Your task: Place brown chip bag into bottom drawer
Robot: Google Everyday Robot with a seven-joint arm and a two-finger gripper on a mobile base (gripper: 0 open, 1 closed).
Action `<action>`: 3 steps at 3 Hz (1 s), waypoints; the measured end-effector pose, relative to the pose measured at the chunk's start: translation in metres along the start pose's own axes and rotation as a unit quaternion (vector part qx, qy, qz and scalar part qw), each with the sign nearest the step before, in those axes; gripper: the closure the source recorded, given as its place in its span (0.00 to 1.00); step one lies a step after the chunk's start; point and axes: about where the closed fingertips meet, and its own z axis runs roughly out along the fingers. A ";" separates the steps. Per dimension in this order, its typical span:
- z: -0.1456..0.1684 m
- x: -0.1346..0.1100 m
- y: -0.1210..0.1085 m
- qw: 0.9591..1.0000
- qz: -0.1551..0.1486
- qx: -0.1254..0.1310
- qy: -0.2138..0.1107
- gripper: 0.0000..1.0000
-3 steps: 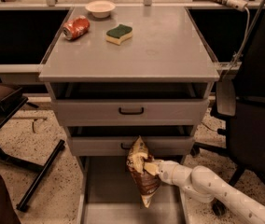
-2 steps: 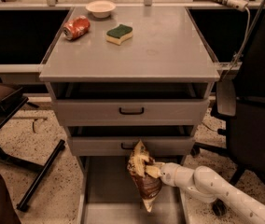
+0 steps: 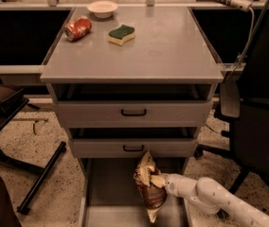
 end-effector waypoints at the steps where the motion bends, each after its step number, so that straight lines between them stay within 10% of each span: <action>1: -0.001 0.062 -0.049 0.997 0.071 0.039 0.017 1.00; 3: 0.000 0.138 -0.099 0.986 0.145 0.059 0.056 1.00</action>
Offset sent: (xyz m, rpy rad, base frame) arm -0.0584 -0.0716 -0.1686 0.0088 0.3265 -0.2056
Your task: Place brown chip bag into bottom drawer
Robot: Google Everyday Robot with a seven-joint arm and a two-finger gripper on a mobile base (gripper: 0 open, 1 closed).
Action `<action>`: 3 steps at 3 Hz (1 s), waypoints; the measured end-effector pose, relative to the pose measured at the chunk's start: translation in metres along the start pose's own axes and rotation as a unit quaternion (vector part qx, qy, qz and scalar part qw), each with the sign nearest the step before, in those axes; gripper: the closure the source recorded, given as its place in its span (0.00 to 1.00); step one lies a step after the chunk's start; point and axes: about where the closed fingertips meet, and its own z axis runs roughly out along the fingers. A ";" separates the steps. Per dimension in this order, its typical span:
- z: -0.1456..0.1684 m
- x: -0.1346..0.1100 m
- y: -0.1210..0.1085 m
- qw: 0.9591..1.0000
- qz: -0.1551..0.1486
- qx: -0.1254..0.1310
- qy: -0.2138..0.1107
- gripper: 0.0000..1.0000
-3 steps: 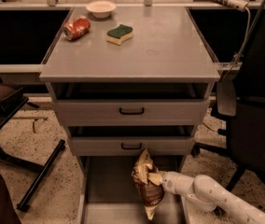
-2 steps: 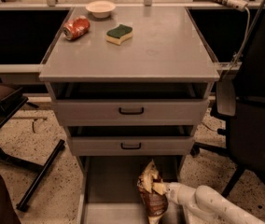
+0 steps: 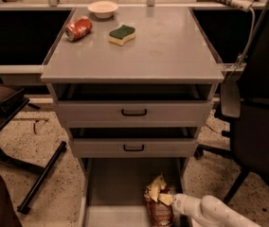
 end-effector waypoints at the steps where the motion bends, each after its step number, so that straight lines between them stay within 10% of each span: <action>1: -0.001 -0.002 0.000 1.000 0.000 0.000 0.000 1.00; 3: 0.002 -0.002 -0.002 1.000 0.001 -0.004 0.009 1.00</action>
Offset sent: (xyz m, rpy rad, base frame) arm -0.0273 0.0192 -0.0701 0.0614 0.1761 0.1851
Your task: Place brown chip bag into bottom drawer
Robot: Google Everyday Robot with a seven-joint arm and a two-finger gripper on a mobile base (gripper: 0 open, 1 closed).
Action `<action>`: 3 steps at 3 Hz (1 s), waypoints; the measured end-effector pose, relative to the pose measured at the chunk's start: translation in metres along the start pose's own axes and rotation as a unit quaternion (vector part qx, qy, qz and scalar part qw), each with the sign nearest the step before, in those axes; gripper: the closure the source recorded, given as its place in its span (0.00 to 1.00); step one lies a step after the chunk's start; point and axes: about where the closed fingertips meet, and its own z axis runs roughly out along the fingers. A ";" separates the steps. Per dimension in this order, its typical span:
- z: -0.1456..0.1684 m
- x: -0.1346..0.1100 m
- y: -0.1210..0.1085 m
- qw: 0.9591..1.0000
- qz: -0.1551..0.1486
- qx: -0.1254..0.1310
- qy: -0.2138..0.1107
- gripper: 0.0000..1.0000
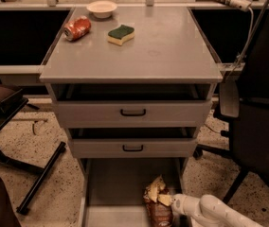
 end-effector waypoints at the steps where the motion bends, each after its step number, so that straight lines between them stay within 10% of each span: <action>1: 0.010 0.002 0.004 1.000 -0.008 -0.010 0.010 1.00; 3: 0.022 0.004 0.008 0.999 -0.020 -0.023 0.019 1.00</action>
Offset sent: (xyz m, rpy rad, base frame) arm 0.0178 0.1026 -0.0534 0.0639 -0.0792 0.3465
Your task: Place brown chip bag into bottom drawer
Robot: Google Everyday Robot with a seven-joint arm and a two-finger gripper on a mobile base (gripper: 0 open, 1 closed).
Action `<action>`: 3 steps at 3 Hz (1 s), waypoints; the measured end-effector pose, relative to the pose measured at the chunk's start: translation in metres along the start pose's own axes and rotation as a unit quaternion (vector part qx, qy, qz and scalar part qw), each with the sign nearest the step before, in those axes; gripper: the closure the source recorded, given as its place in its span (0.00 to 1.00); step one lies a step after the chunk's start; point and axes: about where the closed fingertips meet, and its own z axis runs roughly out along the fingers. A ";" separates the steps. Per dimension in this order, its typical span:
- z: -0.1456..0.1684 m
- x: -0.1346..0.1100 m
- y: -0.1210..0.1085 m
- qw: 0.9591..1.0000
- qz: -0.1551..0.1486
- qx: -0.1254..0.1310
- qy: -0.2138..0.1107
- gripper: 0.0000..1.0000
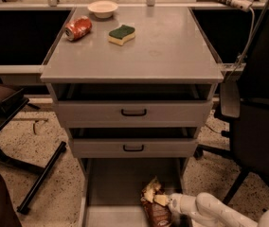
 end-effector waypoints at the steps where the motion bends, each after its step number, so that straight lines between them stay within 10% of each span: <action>1: 0.000 0.000 0.000 1.000 0.000 0.000 0.000 0.83; 3: 0.000 0.000 0.000 1.000 0.000 0.000 0.000 0.37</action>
Offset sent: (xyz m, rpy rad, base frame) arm 0.0000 0.0000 0.0000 0.0000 0.0000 0.0000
